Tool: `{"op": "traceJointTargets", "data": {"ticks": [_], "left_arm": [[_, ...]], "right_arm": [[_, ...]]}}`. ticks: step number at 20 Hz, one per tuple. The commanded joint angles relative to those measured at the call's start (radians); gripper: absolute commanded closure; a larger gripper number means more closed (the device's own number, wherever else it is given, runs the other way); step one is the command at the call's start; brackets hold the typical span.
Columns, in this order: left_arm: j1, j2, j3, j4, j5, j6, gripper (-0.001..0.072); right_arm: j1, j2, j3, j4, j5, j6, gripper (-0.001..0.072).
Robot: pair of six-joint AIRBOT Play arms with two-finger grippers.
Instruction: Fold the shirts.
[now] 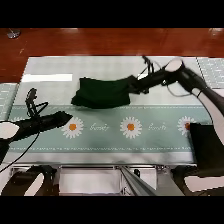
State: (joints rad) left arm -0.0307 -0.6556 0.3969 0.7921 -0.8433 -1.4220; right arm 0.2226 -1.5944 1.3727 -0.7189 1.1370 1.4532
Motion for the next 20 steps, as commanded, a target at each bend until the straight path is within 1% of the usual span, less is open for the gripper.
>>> {"op": "traceJointTargets", "data": {"ticks": [1,3,6,9,11,12,16,18,20], "left_arm": [[-0.027,0.000,0.000,0.000,0.007,0.000,0.0674],[-0.033,0.000,0.000,0.000,0.007,0.000,0.0674],[-0.033,0.000,0.000,0.000,0.006,0.000,0.0674],[-0.033,0.000,0.000,0.000,0.006,0.000,0.0674],[-0.033,0.000,0.000,0.000,0.006,0.000,0.0674],[-0.033,0.000,0.000,0.000,0.006,0.000,0.0674],[-0.033,0.000,0.000,0.000,0.025,0.000,0.0674],[-0.033,0.000,0.000,0.000,0.048,0.000,0.0674],[-0.033,0.000,0.000,0.000,0.069,0.000,0.0674]], "right_arm": [[-0.019,0.011,0.348,-0.229,0.200,0.087,0.0696],[-0.049,0.011,0.522,-0.308,0.319,0.121,0.0696],[-0.129,0.021,0.680,-0.344,0.488,0.175,0.0696],[-0.256,0.087,0.686,-0.402,0.590,0.256,0.0696],[-0.360,0.124,0.686,-0.438,0.702,0.264,0.0696],[-0.415,0.153,0.679,-0.459,0.719,0.266,0.0697],[-0.649,0.307,0.600,-0.463,0.720,0.277,0.0697],[-0.771,0.401,0.517,-0.481,0.721,0.273,0.0697],[-0.881,0.498,0.398,-0.547,0.721,0.244,0.0697]]}}
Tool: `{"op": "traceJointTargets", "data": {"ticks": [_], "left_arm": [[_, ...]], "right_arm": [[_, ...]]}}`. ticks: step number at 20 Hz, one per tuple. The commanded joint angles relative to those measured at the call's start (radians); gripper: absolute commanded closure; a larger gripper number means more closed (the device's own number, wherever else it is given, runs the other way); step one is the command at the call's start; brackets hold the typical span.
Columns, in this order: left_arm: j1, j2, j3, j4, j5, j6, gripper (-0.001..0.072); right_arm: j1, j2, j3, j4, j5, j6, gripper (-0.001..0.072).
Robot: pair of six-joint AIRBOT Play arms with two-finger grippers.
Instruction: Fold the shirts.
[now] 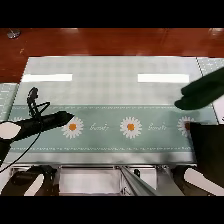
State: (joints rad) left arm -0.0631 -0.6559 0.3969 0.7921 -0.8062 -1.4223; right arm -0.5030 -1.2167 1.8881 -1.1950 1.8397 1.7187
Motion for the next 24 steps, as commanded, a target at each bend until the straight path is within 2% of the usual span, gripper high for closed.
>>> {"op": "traceJointTargets", "data": {"ticks": [1,4,10,11,12,13,16,18,19,20,22,23,24], "left_arm": [[-0.001,0.000,0.000,0.000,0.039,0.000,0.0674],[-0.001,0.000,0.000,0.000,0.053,0.000,0.0673],[-0.001,-0.001,0.000,0.000,0.084,0.027,0.0674],[-0.001,-0.005,0.000,0.000,0.085,0.027,0.0674],[-0.001,-0.011,0.000,0.000,0.085,0.027,0.0674],[-0.001,-0.022,0.000,0.000,0.090,0.027,0.0674],[0.000,-0.080,0.029,0.000,0.121,0.039,0.0674],[0.000,-0.140,0.118,0.000,0.117,0.091,0.0674],[0.000,-0.176,0.194,0.000,0.103,0.110,0.0674],[0.000,-0.213,0.285,0.001,0.070,0.114,0.0675],[-0.002,-0.300,0.518,0.001,-0.014,0.114,0.0675],[-0.008,-0.349,0.653,0.005,-0.059,0.113,0.0676],[-0.018,-0.395,0.777,0.024,-0.103,0.113,0.0676]], "right_arm": [[-0.206,0.170,-0.187,-0.115,0.018,-0.041,0.0697],[-0.346,0.312,-0.413,-0.290,0.017,-0.111,0.0696],[-0.545,0.557,-0.793,-0.594,0.016,-0.005,0.0695],[-0.545,0.559,-0.808,-0.622,0.012,0.023,0.0637],[-0.545,0.551,-0.806,-0.632,-0.004,0.038,0.0330],[-0.545,0.537,-0.804,-0.616,-0.021,0.033,0.0065],[-0.544,0.447,-0.715,-0.457,-0.093,0.013,0.0083],[-0.544,0.355,-0.585,-0.285,-0.151,0.004,0.0095],[-0.529,0.307,-0.512,-0.200,-0.175,0.004,0.0139],[-0.489,0.253,-0.426,-0.123,-0.202,0.003,0.0259],[-0.344,0.146,-0.268,0.033,-0.270,-0.023,0.0573],[-0.245,0.097,-0.204,0.104,-0.309,-0.058,0.0686],[-0.122,0.052,-0.154,0.146,-0.355,-0.089,0.0696]]}}
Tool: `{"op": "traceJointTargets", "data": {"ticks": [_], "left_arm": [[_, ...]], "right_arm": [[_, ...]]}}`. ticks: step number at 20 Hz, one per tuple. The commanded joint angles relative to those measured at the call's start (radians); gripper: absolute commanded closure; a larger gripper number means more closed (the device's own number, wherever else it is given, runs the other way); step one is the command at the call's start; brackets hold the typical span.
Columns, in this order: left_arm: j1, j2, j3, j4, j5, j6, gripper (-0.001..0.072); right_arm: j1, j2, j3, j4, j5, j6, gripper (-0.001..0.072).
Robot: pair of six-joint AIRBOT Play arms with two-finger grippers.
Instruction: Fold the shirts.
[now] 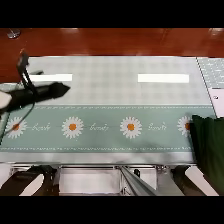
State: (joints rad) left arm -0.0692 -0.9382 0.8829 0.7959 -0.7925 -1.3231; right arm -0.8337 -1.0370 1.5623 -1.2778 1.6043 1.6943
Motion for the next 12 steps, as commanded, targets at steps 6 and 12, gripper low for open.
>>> {"op": "traceJointTargets", "data": {"ticks": [6,12], "left_arm": [[-0.184,-0.249,0.562,0.440,-0.267,-0.215,0.0676],[-0.203,-0.366,0.362,0.578,-0.273,-0.313,0.0674]], "right_arm": [[0.893,-0.311,0.089,-0.053,-0.275,-0.116,0.0696],[1.028,-0.438,-0.235,-0.179,-0.422,-0.031,0.0695]]}}
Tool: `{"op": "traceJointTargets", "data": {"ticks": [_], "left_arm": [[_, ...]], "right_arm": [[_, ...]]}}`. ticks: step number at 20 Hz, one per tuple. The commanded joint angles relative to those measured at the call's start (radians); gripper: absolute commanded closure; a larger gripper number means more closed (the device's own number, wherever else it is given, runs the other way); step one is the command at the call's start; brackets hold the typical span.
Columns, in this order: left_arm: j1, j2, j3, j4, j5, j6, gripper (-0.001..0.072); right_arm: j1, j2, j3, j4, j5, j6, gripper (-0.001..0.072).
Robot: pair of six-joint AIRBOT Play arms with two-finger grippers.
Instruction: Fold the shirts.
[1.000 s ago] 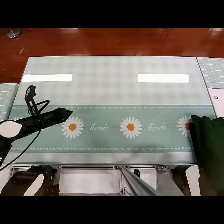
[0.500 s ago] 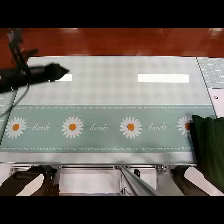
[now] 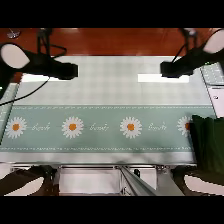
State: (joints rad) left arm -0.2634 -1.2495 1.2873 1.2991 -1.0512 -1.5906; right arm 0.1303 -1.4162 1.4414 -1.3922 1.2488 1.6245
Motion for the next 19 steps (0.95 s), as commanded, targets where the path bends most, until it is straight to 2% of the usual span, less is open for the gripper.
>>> {"op": "traceJointTargets", "data": {"ticks": [1,19], "left_arm": [[-0.004,-0.066,-0.040,0.077,-0.003,-0.045,0.0674],[0.001,-0.069,-0.041,0.078,0.022,-0.042,0.0674]], "right_arm": [[0.060,-0.064,-0.126,-0.073,-0.066,0.040,0.0695],[0.061,-0.063,-0.129,-0.076,-0.071,0.039,0.0696]]}}
